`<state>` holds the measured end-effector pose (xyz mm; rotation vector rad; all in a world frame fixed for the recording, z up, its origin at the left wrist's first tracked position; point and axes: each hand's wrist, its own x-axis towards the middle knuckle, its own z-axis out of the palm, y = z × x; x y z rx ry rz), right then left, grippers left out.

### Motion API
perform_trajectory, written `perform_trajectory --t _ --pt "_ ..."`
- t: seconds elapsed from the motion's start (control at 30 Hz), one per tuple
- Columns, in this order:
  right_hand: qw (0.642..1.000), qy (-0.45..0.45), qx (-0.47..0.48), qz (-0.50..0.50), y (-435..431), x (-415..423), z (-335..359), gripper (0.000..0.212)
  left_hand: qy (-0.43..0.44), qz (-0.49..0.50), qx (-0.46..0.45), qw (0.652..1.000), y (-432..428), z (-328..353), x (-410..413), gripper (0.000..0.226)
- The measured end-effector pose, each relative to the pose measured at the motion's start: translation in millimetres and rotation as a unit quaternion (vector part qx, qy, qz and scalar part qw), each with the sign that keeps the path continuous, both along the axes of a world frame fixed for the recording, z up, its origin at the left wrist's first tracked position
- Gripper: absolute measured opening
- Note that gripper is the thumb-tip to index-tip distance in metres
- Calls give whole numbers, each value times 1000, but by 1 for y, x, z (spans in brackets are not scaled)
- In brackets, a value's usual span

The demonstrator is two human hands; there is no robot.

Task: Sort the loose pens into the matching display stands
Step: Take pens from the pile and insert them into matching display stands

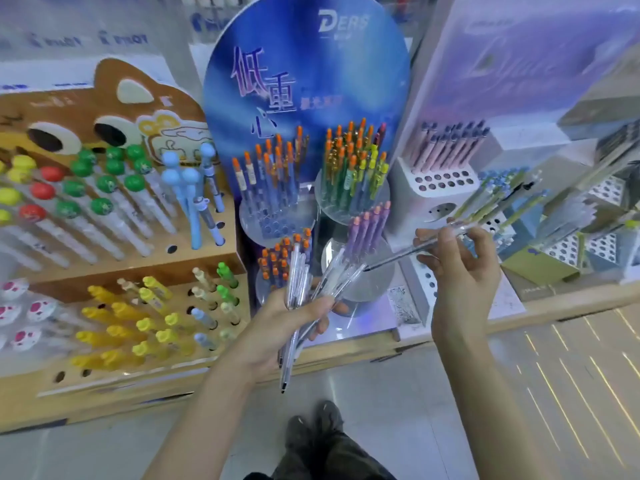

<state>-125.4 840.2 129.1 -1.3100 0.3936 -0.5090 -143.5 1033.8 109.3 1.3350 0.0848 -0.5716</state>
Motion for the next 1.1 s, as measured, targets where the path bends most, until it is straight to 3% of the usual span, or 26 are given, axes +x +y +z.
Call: perform_trajectory --t 0.1,0.17,0.27,0.43,0.83,0.9,1.1 --pt "999 33 3 -18 -29 -13 -12 15 16 -8 -41 999 -30 -1 3 28" --pt "998 56 -5 7 -47 -19 -15 21 32 -4 -51 998 -53 0 5 29" --pt "993 91 11 79 -73 -23 -20 9 52 -6 -50 997 -88 -2 11 20" --pt "983 123 1 140 -127 -22 -32 10 62 3 -48 997 -156 -2 18 25" --pt "986 100 -126 36 -334 7 -49 22 59 103 -41 992 -351 -21 40 8" --pt "985 95 -142 24 -364 17 -52 22 58 127 -38 989 -372 -24 43 23" --pt "972 61 -216 64 -401 50 -60 4 66 171 -24 983 -404 -25 48 39"
